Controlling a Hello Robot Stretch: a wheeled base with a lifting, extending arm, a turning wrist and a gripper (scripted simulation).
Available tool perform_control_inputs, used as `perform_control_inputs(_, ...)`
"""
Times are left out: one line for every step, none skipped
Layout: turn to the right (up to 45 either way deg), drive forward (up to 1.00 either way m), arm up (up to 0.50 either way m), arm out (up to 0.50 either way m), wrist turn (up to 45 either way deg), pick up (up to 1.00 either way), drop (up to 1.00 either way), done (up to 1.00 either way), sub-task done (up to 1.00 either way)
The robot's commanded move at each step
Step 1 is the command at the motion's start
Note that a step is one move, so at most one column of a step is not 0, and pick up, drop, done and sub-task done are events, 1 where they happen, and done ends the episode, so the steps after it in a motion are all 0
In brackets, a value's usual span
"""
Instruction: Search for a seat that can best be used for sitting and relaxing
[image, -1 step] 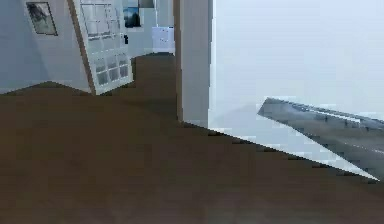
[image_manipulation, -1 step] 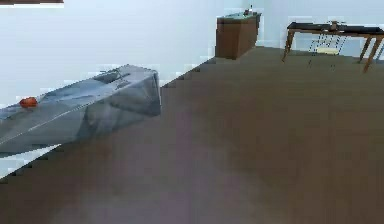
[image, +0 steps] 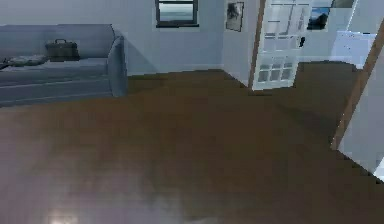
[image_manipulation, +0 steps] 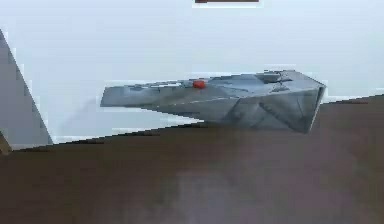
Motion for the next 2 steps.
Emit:
perform_control_inputs(-15.0, 0.0, 0.0, 0.0, 0.0, 0.0, 0.0, 0.0, 0.0)
perform_control_inputs(0.0, 1.0, 0.0, 0.0, 0.0, 0.0, 0.0, 0.0, 0.0)
